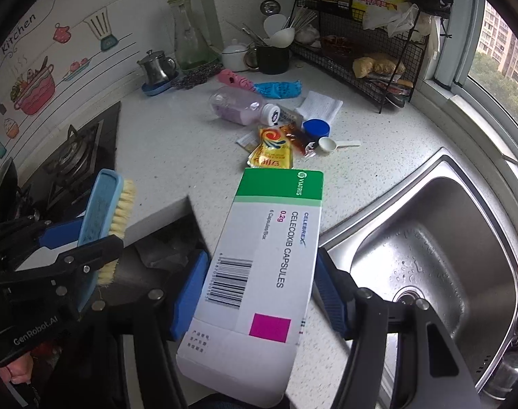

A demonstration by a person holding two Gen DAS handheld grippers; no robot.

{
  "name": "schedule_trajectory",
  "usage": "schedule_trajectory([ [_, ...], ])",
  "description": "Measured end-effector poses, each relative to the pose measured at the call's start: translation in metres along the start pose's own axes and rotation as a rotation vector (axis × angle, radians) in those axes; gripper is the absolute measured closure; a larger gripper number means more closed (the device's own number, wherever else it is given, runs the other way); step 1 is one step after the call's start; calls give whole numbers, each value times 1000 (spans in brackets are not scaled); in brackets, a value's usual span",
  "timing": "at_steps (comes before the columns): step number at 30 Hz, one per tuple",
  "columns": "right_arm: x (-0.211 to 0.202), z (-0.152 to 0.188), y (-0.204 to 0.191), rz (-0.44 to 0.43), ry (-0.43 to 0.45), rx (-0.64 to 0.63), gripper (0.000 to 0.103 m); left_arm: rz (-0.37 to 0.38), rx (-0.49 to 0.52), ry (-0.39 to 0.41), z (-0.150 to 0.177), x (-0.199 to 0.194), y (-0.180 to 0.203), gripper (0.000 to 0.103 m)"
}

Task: Collect trash
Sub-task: 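Lift the medicine box and blue brush and carry them down toward the red bin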

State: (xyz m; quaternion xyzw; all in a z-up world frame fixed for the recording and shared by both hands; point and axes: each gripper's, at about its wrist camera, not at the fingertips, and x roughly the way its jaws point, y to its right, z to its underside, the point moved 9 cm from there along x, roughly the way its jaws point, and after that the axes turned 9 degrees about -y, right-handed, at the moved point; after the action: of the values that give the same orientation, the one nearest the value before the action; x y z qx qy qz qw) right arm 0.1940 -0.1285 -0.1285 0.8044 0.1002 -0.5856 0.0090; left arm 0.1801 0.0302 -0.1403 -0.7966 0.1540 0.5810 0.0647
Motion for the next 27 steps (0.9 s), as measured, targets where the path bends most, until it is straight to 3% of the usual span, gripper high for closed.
schedule_trajectory([
  [7,2,46,-36,-24,-31,-41,43,-10,-42,-25,74,-7,-17,68],
  [15,38,104,-65,-40,-120,-73,43,8,-83,-111,141,30,-24,68],
  [19,71,130,-70,-49,-175,-89,43,9,-107,-159,169,67,-29,68],
  [27,172,173,-61,-35,-251,-97,44,19,-134,-250,210,180,-36,68],
])
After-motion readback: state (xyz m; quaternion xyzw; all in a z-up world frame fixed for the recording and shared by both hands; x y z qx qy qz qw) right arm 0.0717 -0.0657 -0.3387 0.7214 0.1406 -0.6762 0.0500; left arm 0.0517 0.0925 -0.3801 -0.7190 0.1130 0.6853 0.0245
